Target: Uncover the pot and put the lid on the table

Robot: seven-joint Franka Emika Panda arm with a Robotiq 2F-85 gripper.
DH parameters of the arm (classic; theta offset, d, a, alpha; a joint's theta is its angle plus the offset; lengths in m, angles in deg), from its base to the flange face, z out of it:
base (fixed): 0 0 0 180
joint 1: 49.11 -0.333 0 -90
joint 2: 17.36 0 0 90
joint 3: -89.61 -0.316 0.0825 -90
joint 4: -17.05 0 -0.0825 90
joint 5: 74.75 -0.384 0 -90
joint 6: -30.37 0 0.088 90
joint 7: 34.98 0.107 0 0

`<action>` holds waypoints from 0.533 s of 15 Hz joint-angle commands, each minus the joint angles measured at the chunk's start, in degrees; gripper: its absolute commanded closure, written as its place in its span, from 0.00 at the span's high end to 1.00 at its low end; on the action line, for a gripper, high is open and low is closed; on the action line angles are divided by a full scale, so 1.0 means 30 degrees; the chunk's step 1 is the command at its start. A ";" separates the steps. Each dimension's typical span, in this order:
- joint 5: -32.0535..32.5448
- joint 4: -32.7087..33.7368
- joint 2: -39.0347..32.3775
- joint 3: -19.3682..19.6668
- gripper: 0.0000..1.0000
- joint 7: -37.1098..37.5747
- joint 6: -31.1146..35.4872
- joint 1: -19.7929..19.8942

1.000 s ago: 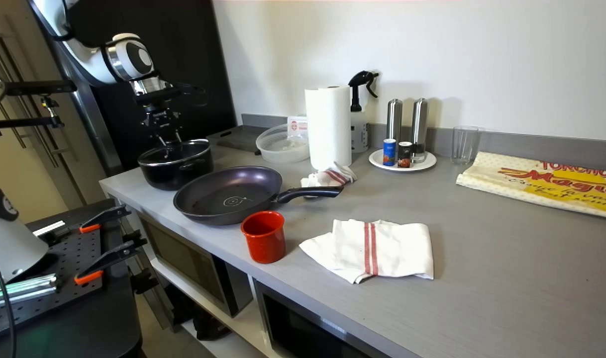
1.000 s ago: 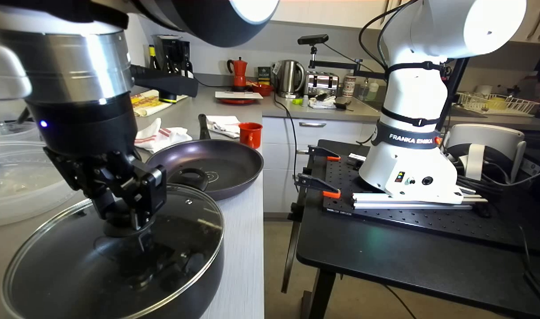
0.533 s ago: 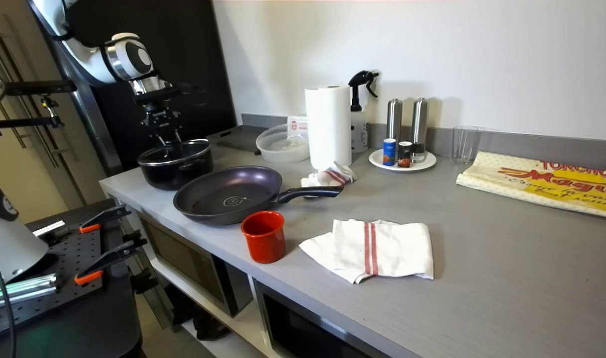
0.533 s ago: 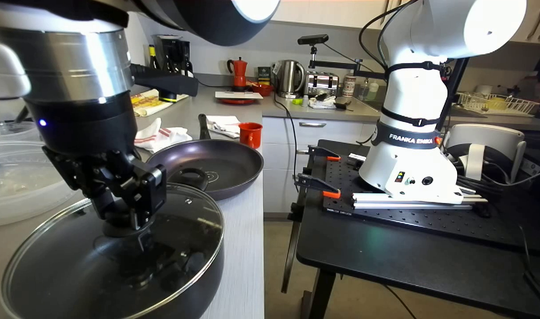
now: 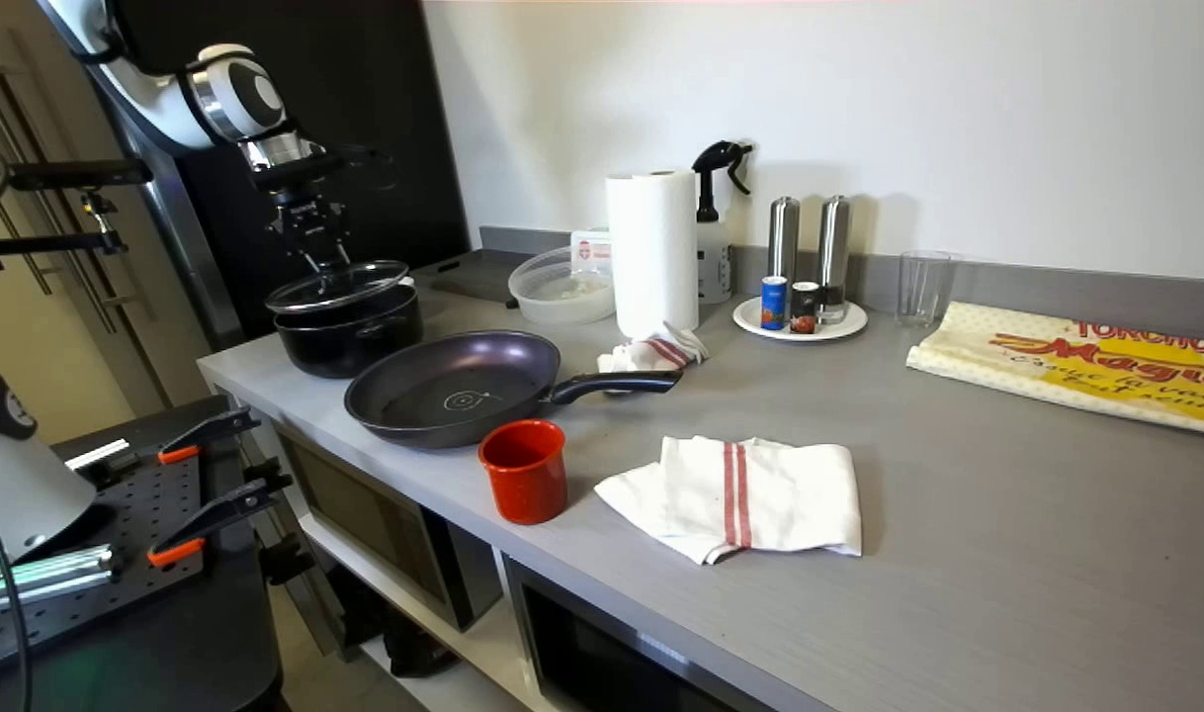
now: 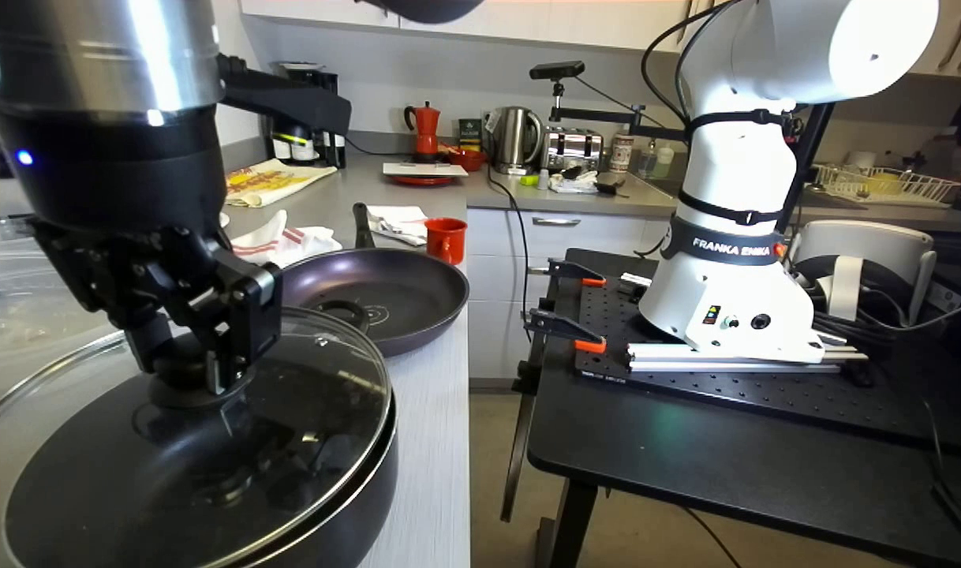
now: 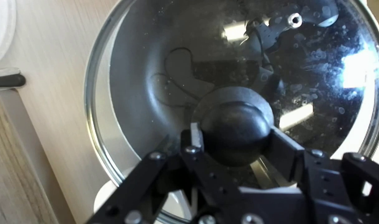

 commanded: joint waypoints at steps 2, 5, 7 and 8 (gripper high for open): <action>-0.0626 -0.0250 0.1413 -0.0043 0.26 -0.0192 -0.0409 -0.0086; -0.1152 -0.0206 0.1526 0.0097 0.26 -0.0415 -0.0161 0.0309; -0.1636 -0.0348 0.1707 0.0265 0.26 -0.0416 0.0086 0.0664; -0.1986 -0.0423 0.1791 0.0292 0.26 -0.0613 0.0238 0.0900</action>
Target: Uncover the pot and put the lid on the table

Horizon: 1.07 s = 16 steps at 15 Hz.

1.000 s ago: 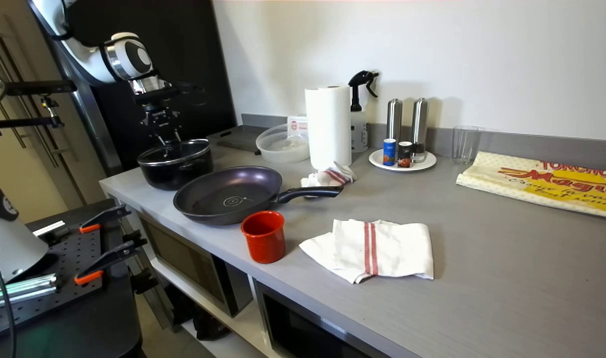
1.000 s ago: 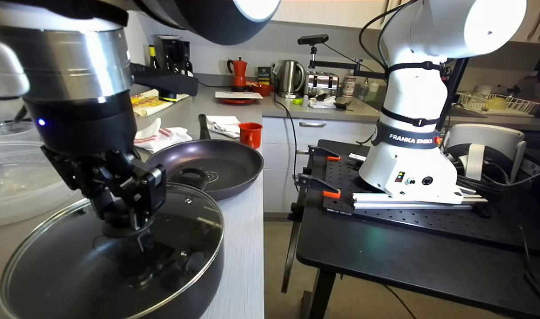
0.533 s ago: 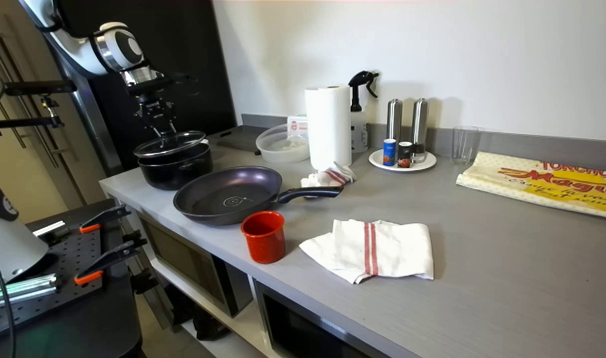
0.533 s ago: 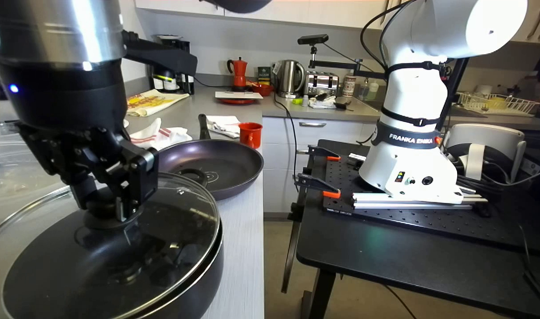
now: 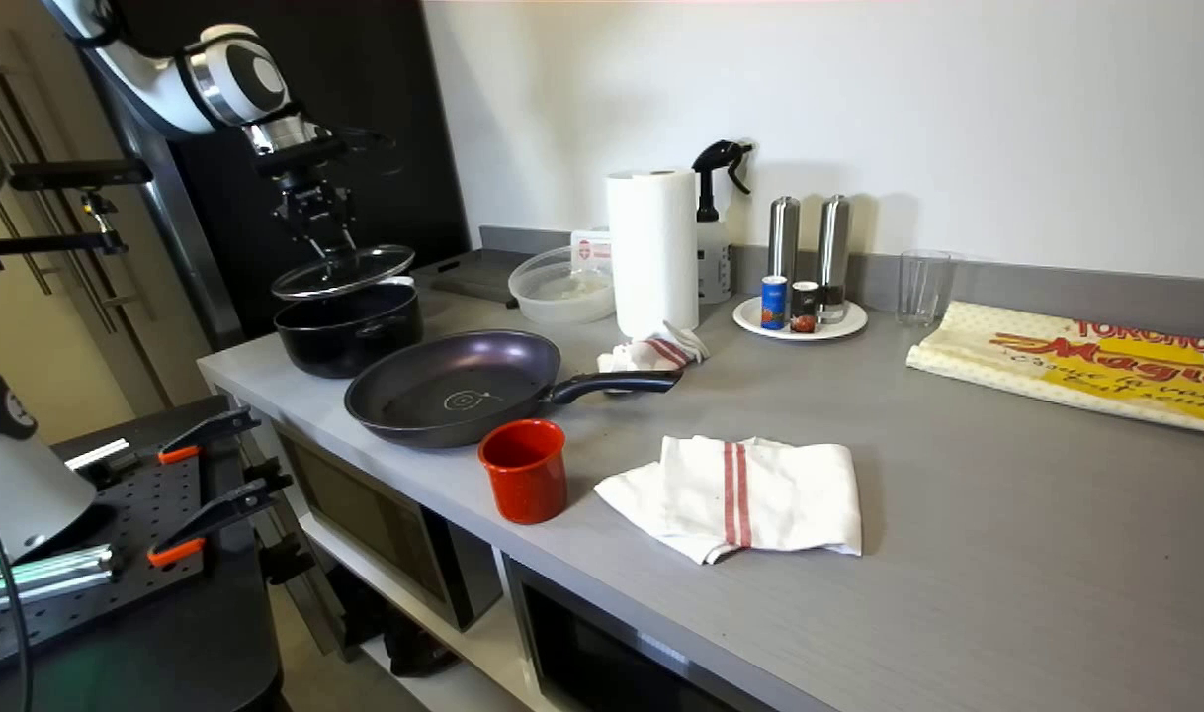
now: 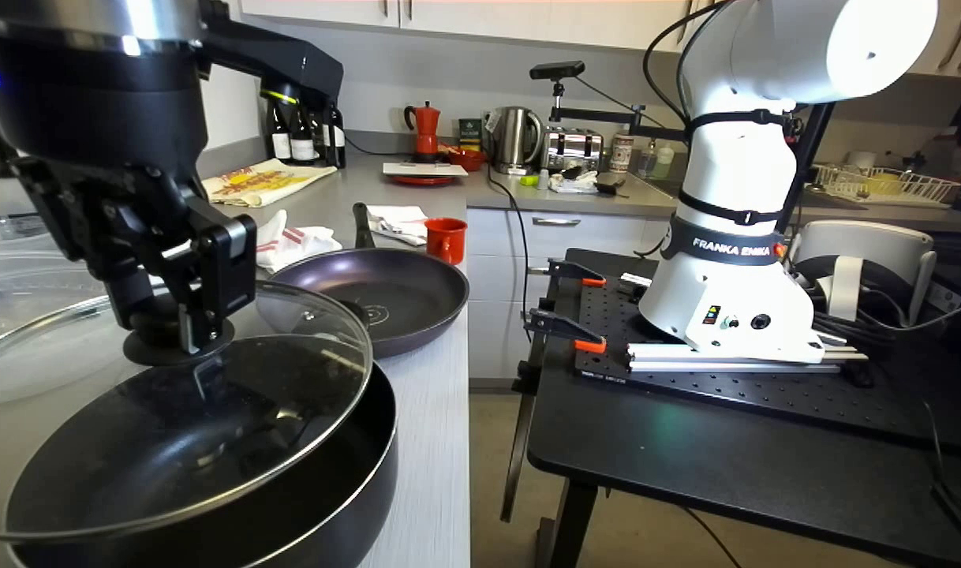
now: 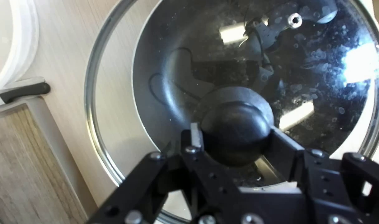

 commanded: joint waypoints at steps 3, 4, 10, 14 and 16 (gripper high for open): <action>-0.1979 -0.0724 0.1209 0.0342 0.26 -0.0730 0.0749 0.1251; -0.2223 -0.0814 0.1304 0.0439 0.26 -0.0670 0.0892 0.1471; -0.3899 -0.1896 0.2035 0.1012 0.26 -0.1317 0.2712 0.2954; -0.5859 -0.2691 0.2451 0.1296 0.26 -0.2457 0.3922 0.4103; -0.7190 -0.3076 0.2664 0.1368 0.26 -0.3393 0.4401 0.4756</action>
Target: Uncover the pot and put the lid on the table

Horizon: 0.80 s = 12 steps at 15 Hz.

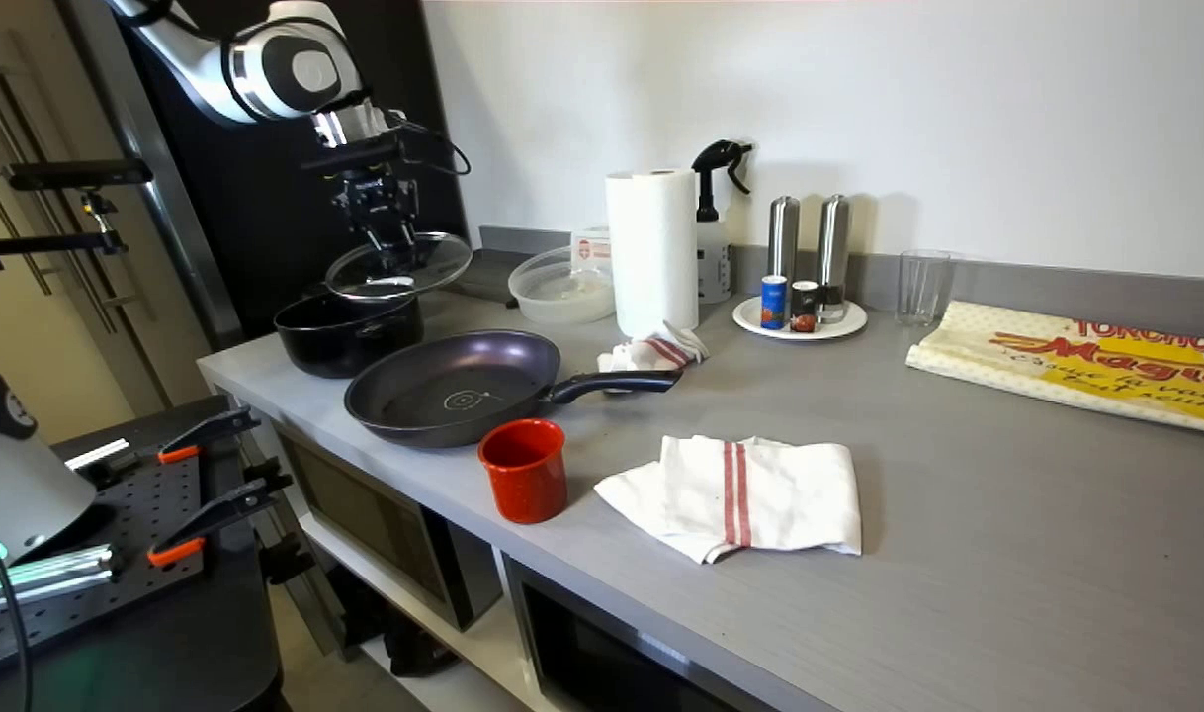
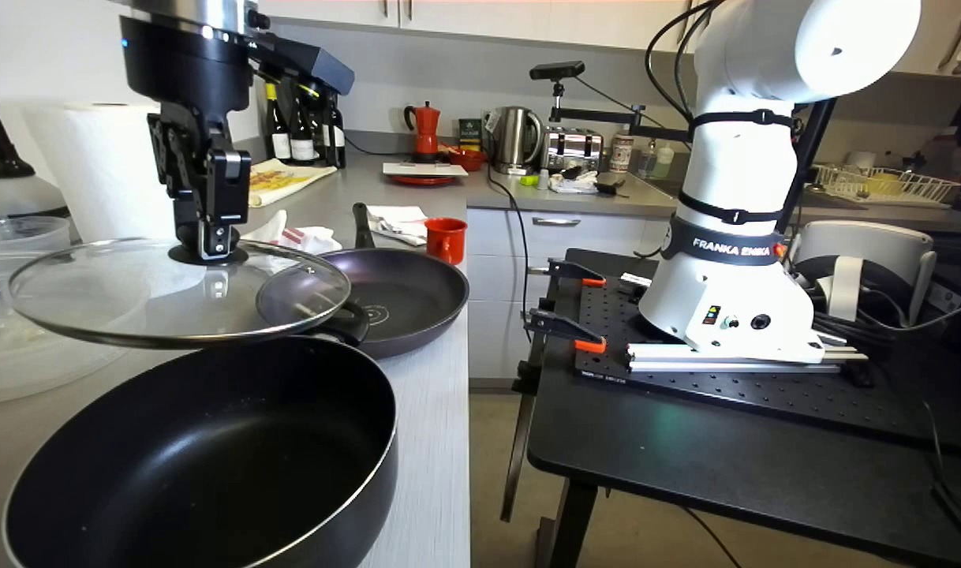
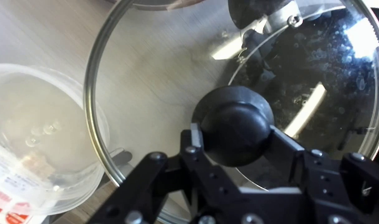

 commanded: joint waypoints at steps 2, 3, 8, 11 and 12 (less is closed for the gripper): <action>-0.3242 -0.1299 0.1344 0.0196 0.26 -0.2401 0.1243 0.1313; -0.3824 -0.1444 0.1498 0.0271 0.26 -0.2775 0.1323 0.1523; -0.6524 -0.1968 0.2332 0.0900 0.26 -0.4747 0.1307 0.2312; -0.6807 -0.1744 0.2482 0.1571 0.26 -0.5209 0.1295 0.2295; -0.6684 -0.1526 0.2387 0.1751 0.26 -0.5438 0.1284 0.2253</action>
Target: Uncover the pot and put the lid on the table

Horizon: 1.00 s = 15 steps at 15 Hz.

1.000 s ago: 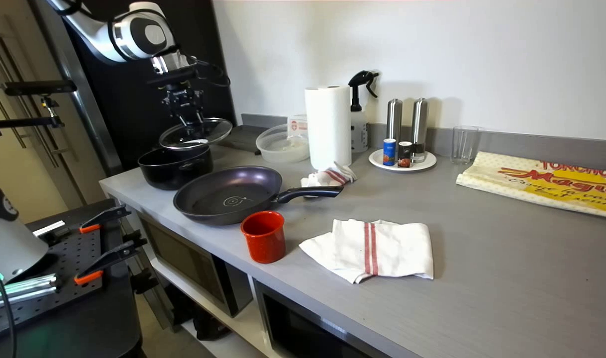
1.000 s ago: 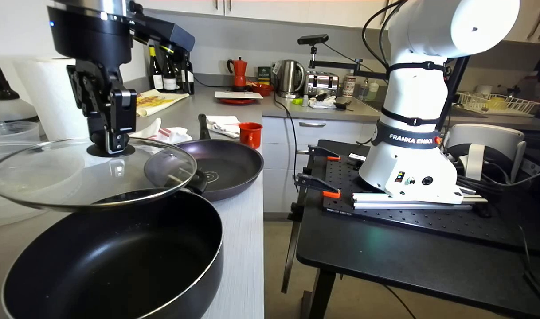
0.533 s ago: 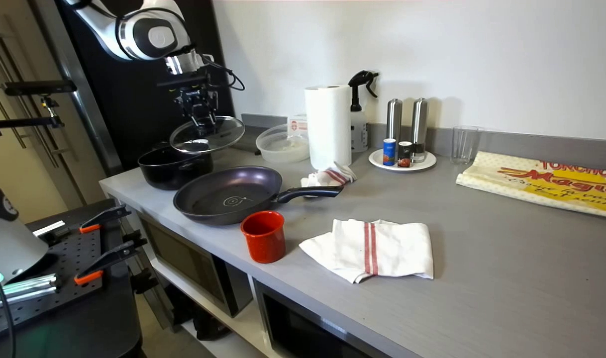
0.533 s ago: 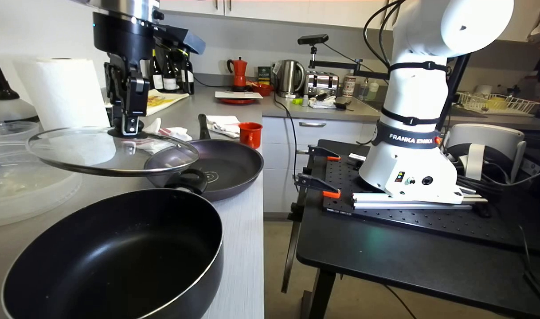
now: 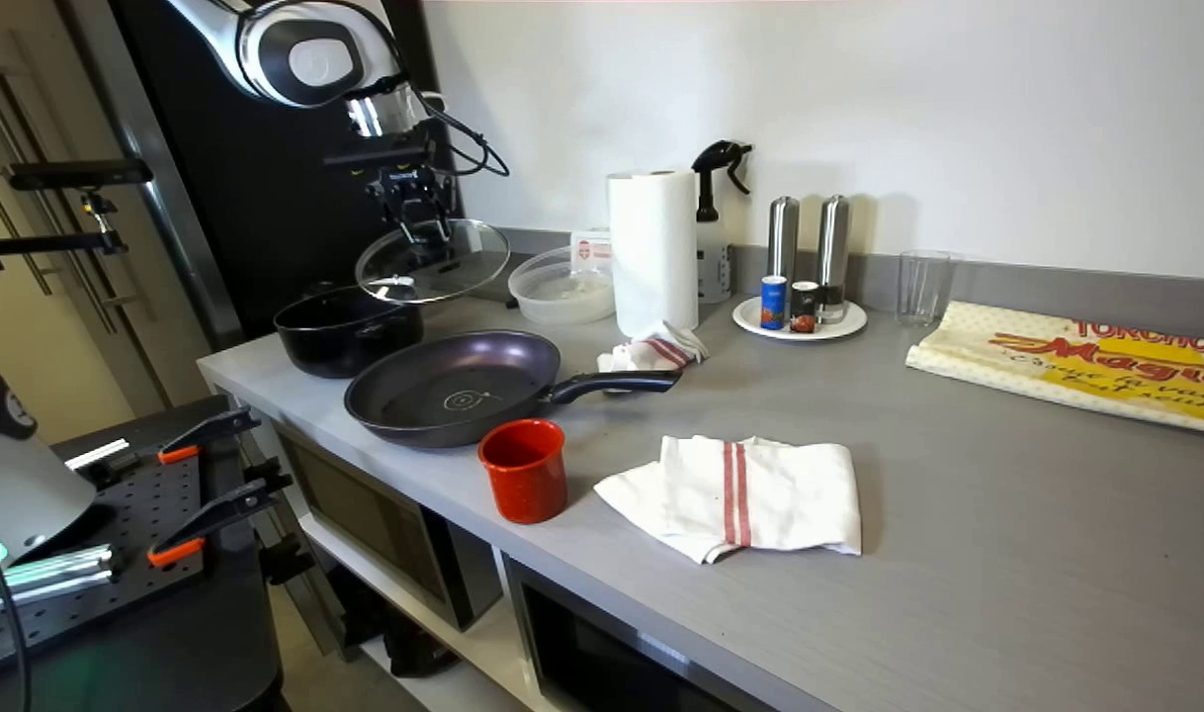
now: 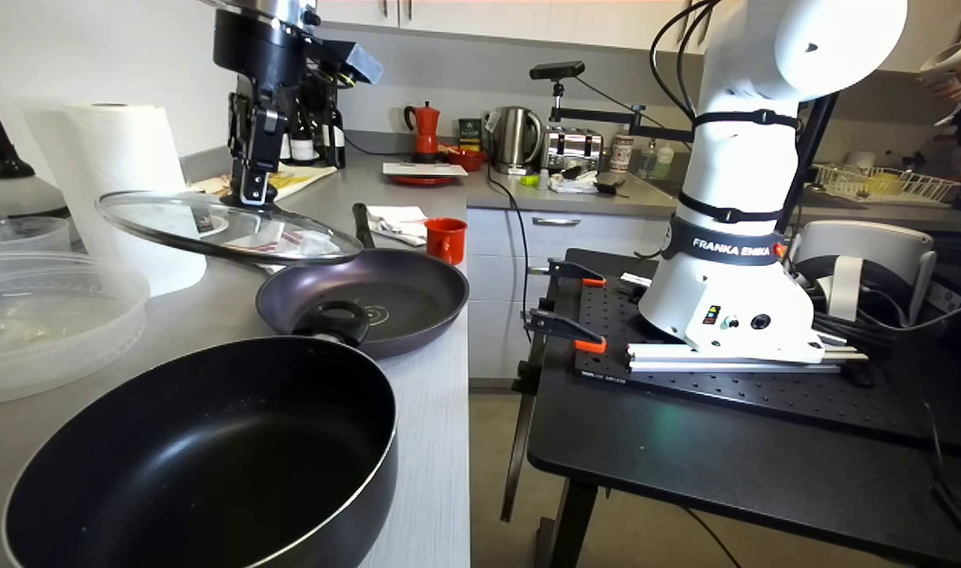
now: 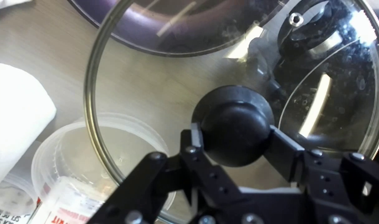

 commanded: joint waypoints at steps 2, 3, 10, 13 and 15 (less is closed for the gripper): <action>0.0020 0.0523 0.0352 0.0785 0.26 -0.0949 0.0389 -0.0267; 0.0421 0.0991 -0.0027 0.0916 0.26 -0.0813 0.0439 -0.0327; 0.3420 0.5754 -0.4074 0.0717 0.26 -0.1033 -0.0561 -0.0805; 0.4348 0.8259 -0.6480 0.0448 0.26 -0.1183 -0.1123 -0.1087; 0.4844 0.9653 -0.7763 0.0337 0.26 -0.1305 -0.1553 -0.1252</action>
